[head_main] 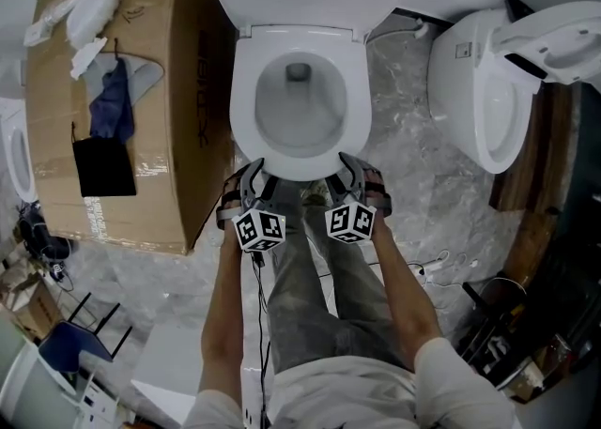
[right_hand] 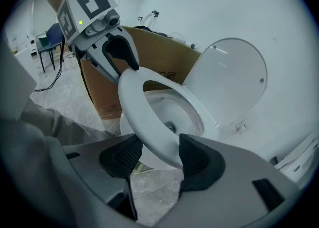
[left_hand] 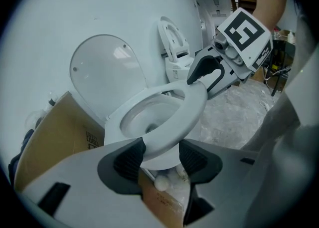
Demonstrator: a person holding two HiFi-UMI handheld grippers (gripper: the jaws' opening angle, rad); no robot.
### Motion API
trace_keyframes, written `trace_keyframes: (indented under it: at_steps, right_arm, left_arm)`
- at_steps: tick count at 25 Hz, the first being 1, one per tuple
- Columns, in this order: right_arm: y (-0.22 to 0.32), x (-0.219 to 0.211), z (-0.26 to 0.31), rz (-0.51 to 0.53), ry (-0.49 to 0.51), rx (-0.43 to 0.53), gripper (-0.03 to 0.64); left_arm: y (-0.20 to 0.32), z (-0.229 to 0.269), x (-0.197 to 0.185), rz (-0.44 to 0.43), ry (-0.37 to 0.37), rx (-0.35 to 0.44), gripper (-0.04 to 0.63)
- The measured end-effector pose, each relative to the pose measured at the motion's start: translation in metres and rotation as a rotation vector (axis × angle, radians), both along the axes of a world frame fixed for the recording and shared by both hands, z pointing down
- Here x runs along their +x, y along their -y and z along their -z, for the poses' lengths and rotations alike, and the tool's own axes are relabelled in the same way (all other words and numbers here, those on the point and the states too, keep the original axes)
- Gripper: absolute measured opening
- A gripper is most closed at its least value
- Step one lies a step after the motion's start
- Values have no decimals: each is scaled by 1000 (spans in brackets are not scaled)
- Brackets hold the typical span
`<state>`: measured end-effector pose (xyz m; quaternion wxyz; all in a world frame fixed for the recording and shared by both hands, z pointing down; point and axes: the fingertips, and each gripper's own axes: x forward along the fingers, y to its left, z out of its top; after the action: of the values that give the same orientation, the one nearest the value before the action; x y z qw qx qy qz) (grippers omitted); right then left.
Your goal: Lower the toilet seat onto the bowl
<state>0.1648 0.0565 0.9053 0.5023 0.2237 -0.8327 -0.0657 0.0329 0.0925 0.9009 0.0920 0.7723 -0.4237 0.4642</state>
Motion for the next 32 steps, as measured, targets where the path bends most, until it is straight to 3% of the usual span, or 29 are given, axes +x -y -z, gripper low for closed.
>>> trace_keyframes:
  at_steps: [20, 32]
  right_arm:
    - [-17, 6, -89, 82, -122, 44, 258]
    - [-20, 9, -115, 92, -169, -18, 270]
  left_arm:
    - [-18, -88, 4, -32, 88, -76, 255]
    - [-21, -122, 8, -35, 103, -142, 262]
